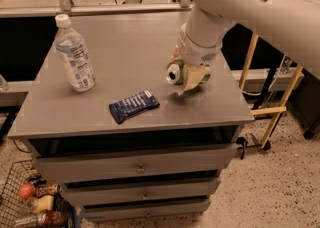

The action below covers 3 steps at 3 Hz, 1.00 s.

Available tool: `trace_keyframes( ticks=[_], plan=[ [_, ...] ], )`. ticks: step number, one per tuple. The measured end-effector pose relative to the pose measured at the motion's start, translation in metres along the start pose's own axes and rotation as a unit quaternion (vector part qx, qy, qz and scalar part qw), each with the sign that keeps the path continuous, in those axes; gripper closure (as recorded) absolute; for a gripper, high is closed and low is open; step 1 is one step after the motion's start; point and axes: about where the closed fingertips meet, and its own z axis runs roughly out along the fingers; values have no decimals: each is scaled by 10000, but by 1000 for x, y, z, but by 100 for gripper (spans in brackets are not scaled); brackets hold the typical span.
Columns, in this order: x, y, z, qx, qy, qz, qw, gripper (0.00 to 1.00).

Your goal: Knock green can over

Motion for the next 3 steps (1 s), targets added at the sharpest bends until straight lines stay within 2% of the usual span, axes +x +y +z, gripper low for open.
trace_keyframes(
  ticks=[1,3],
  plan=[
    [1,9,9,-342,328,-405,9981,100],
    [1,24,19,-832,648,-800,9912,100]
  ],
)
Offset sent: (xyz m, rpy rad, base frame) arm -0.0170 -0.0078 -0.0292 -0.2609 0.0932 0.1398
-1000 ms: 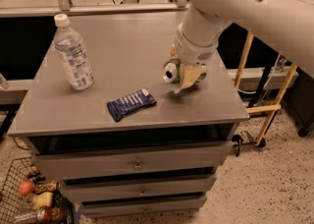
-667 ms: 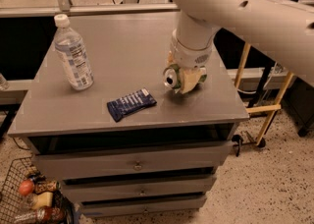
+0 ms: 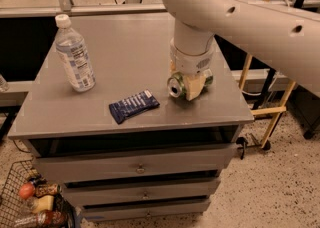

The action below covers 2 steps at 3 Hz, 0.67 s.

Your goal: Knock green can over

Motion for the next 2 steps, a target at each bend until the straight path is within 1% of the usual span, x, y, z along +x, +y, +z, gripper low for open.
trace_keyframes(
  ticks=[1,2],
  plan=[
    [-3,5,4,-162,63,-104,9998,100],
    [-3,4,4,-145,62,-99,9998,82]
  ],
)
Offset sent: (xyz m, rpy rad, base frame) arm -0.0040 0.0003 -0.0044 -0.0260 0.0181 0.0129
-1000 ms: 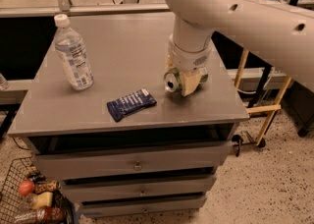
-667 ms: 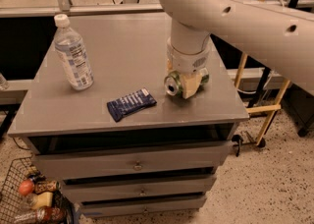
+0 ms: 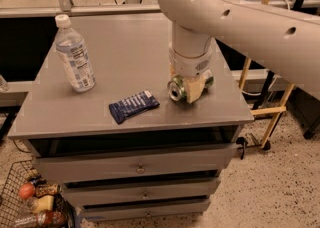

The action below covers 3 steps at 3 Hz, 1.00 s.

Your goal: Knock green can over

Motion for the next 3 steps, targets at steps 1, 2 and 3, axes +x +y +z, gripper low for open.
trace_keyframes(
  ticks=[1,2,3],
  plan=[
    [0,0,0,6,3,-2,10000,58],
    [0,0,0,10,5,-3,10000,35],
    [0,0,0,15,7,-5,10000,12]
  ],
)
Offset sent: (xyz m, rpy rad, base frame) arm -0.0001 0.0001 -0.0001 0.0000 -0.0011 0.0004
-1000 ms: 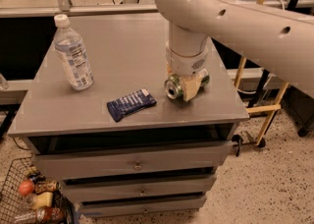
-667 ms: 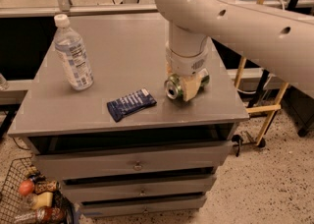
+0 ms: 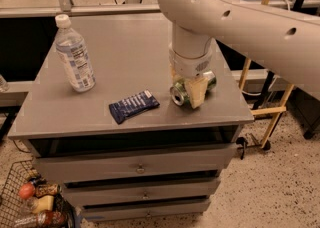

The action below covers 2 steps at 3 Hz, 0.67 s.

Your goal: Knock green can over

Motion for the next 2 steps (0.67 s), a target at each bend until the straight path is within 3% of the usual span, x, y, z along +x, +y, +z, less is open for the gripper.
trace_keyframes(
  ticks=[1,2],
  plan=[
    [0,0,0,5,2,-2,10000,0],
    [0,0,0,5,2,-1,10000,0]
  ],
)
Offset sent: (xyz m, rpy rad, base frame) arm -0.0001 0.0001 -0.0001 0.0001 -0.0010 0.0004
